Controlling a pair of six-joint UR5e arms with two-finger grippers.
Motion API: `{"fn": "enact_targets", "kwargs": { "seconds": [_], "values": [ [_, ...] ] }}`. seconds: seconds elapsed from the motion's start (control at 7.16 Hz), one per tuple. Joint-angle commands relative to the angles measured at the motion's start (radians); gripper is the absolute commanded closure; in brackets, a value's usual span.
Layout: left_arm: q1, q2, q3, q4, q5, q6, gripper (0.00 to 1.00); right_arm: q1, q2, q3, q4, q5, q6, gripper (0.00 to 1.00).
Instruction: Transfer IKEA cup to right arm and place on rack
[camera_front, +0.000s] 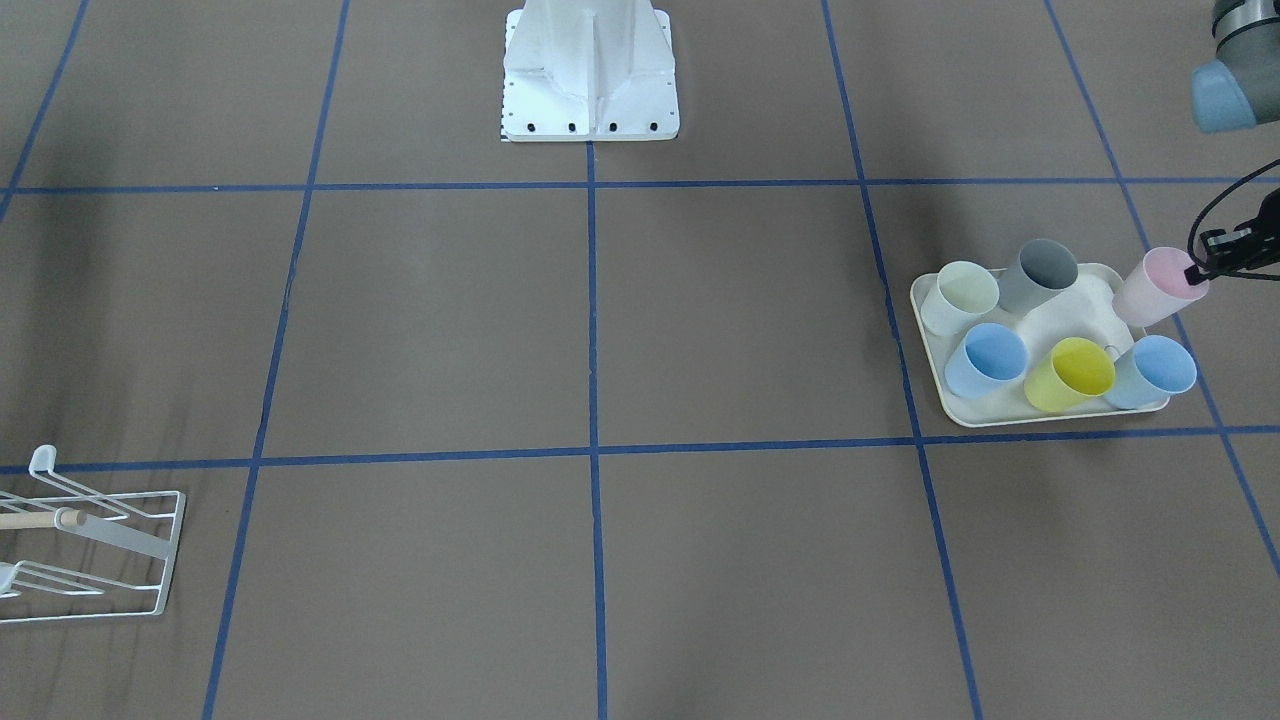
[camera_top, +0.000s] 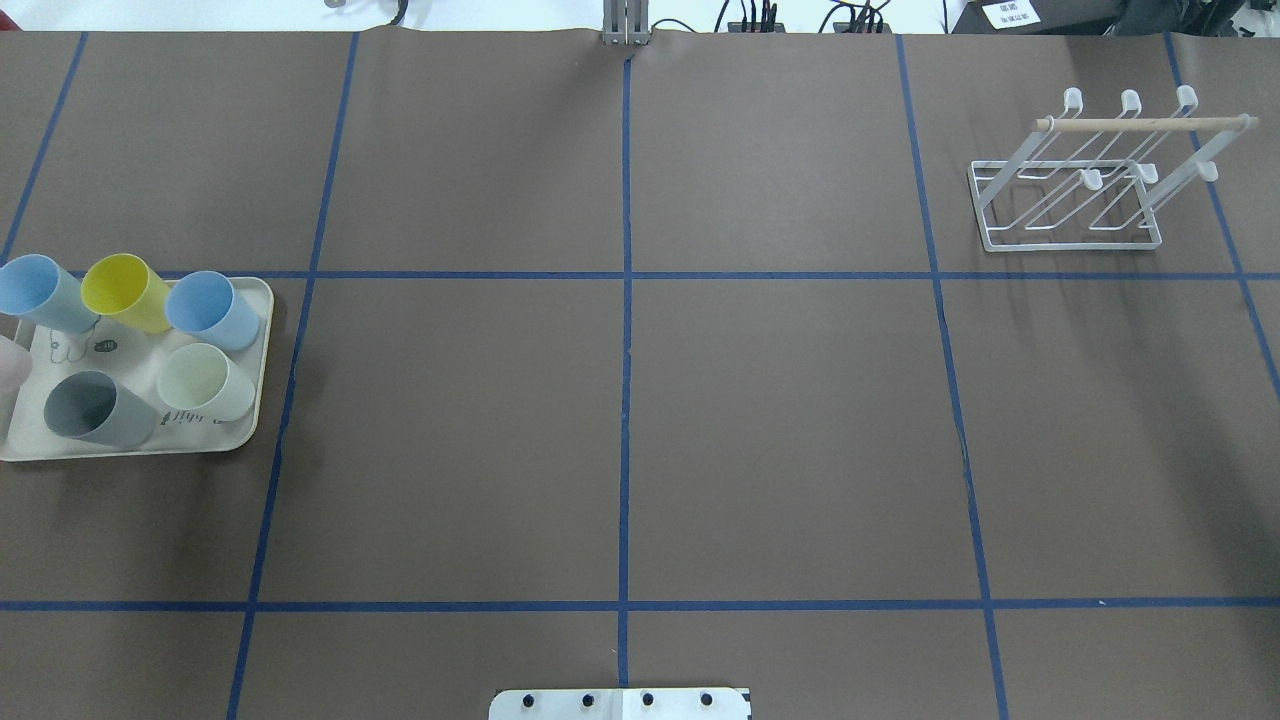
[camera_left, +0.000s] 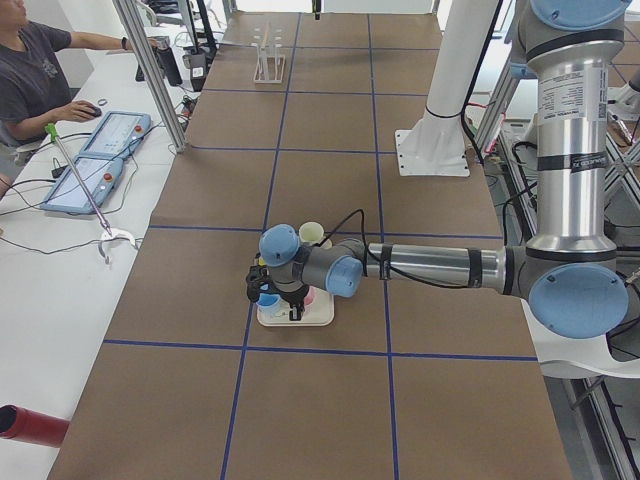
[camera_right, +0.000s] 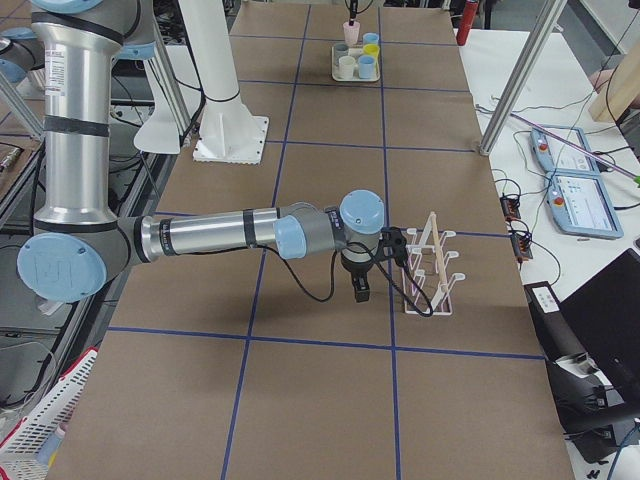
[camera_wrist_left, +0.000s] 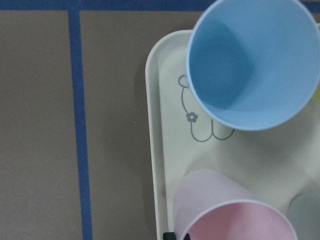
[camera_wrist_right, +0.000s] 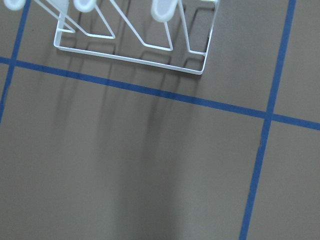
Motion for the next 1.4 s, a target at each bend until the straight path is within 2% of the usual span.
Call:
{"fn": "enact_targets", "kwargs": {
  "seconds": [0.0,0.14,0.42,0.7,0.98,1.26],
  "values": [
    [-0.054,-0.015,-0.100,0.071,0.003,-0.011,1.00,-0.030,0.020,0.006,0.042,0.033,0.058,0.00],
    [-0.054,-0.030,-0.165,0.108,0.004,-0.066,1.00,-0.047,0.036,0.005,0.089,0.052,0.113,0.00],
    [-0.051,-0.114,-0.270,0.107,0.000,-0.368,1.00,-0.092,0.105,0.003,0.149,0.102,0.361,0.01],
    [-0.036,-0.240,-0.286,0.092,-0.080,-0.625,1.00,-0.141,0.145,0.000,0.256,0.132,0.567,0.01],
    [0.077,-0.346,-0.300,0.029,-0.085,-0.889,1.00,-0.193,0.178,-0.007,0.396,0.133,0.745,0.01],
    [0.151,-0.405,-0.295,-0.013,-0.082,-0.978,1.00,-0.239,0.230,-0.007,0.473,0.133,0.896,0.01]
  ]
}}
